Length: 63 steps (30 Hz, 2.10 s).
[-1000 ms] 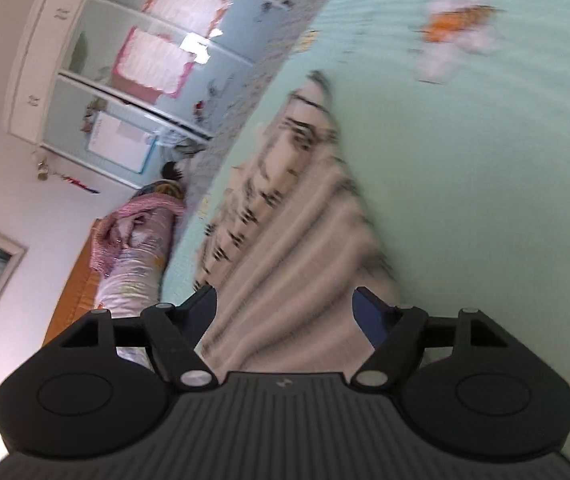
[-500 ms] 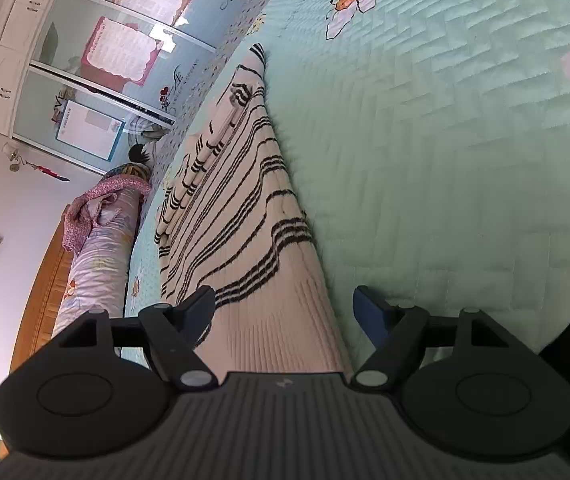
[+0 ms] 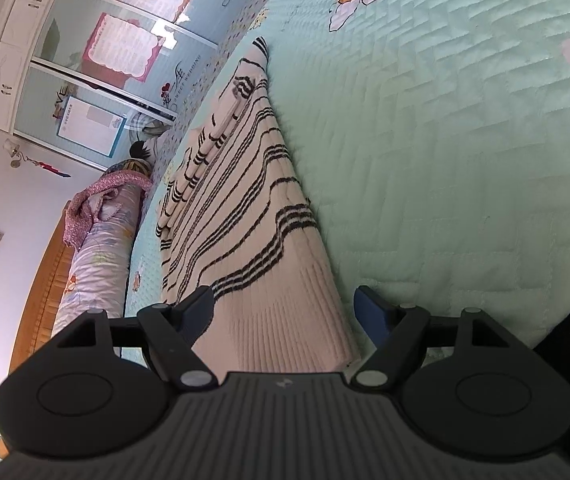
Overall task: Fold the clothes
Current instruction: 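Move the right gripper to the sweater hem and pinch it, then pinch the ribbed hem with the left gripper while the right gripper holds it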
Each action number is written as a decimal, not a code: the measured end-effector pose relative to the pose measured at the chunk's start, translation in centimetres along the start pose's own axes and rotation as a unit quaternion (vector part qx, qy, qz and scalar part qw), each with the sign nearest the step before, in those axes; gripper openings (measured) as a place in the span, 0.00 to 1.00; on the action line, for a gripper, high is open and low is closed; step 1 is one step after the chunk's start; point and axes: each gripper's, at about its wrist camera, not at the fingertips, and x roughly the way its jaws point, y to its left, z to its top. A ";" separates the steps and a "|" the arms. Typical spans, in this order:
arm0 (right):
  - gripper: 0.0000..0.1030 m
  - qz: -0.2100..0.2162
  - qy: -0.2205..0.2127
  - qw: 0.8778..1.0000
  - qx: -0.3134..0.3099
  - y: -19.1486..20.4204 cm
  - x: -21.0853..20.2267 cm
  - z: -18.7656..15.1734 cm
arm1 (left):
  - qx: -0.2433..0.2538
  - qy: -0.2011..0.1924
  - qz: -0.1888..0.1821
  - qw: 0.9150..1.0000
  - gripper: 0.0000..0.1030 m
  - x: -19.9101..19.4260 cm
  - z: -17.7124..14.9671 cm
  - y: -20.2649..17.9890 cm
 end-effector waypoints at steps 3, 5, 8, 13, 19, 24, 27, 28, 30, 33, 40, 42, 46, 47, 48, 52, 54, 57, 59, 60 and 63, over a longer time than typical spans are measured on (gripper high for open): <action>0.77 -0.002 0.001 1.000 -0.003 0.0 0.1 0.0 | -0.001 0.001 -0.004 1.000 0.69 0.3 0.1 0.0; 0.77 -0.003 0.002 1.000 -0.006 0.2 0.3 0.0 | -0.002 0.002 -0.007 1.000 0.69 0.4 0.2 0.0; 0.79 -0.003 0.003 1.000 -0.011 0.3 0.4 0.0 | -0.002 0.005 -0.009 1.000 0.69 0.8 0.1 0.0; 0.80 -0.002 0.004 1.000 -0.016 0.5 0.7 -0.1 | -0.006 0.012 -0.013 1.000 0.69 1.2 -0.1 0.1; 0.80 0.000 0.005 1.000 -0.020 0.4 0.8 -0.1 | -0.054 0.027 -0.038 0.997 0.69 2.1 -0.4 1.6; 0.80 0.011 0.014 1.000 -0.023 0.4 0.9 -0.3 | -0.122 0.030 -0.072 0.989 0.69 2.5 -0.6 3.4; 0.80 0.016 0.018 1.000 -0.021 0.3 1.0 -0.4 | -0.163 0.031 -0.095 0.982 0.71 2.6 -0.5 4.5; 0.80 0.018 0.019 0.999 -0.019 0.2 1.0 -0.4 | -0.177 0.031 -0.104 0.978 0.71 2.6 -0.5 4.9; 0.78 0.018 0.023 0.999 -0.018 0.2 1.0 -0.4 | -0.203 0.033 -0.123 0.971 0.72 2.8 -0.4 5.6; 0.65 0.015 0.029 0.999 -0.015 0.0 1.1 -0.4 | -0.230 0.036 -0.152 0.960 0.72 3.3 -0.4 6.5; 0.43 0.013 0.038 0.999 0.015 -0.9 1.5 -0.6 | -0.266 0.050 -0.201 0.941 0.71 4.0 -0.3 6.9; 0.44 0.023 0.038 0.999 0.030 -1.4 1.3 -0.5 | -0.286 0.061 -0.231 0.928 0.71 4.3 -0.5 7.0; 0.46 0.032 0.038 0.998 0.045 -1.7 1.3 -0.6 | -0.302 0.071 -0.254 0.916 0.66 4.9 -0.7 6.9; 0.47 0.032 0.037 0.998 0.045 -1.7 1.3 -0.6 | -0.311 0.075 -0.257 0.912 0.56 5.1 -0.9 7.1; 0.48 0.033 0.037 0.998 0.044 -1.7 1.3 -0.7 | -0.320 0.079 -0.261 0.907 0.36 5.3 -1.0 7.2; 0.42 0.027 0.040 0.998 0.036 -1.4 1.3 -0.7 | -0.345 0.084 -0.263 0.897 0.11 5.8 -2.0 7.6; 0.21 0.020 0.048 0.998 0.032 -1.2 1.6 -0.8 | -0.349 0.080 -0.264 0.895 0.10 5.6 -2.2 7.6; 0.12 0.012 0.058 0.998 0.020 -0.9 2.0 -1.0 | -0.347 0.076 -0.265 0.897 0.10 5.4 -2.1 7.7; 0.12 0.013 0.058 0.998 0.011 -0.6 1.9 -1.1 | -0.347 0.074 -0.266 0.896 0.10 5.3 -2.1 7.8; 0.12 0.014 0.054 0.998 0.009 -0.5 1.7 -1.0 | -0.347 0.072 -0.268 0.896 0.10 5.3 -2.1 7.9; 0.27 0.014 0.031 0.999 0.022 -0.8 0.6 -0.5 | -0.351 0.073 -0.272 0.893 0.10 5.5 -2.0 8.3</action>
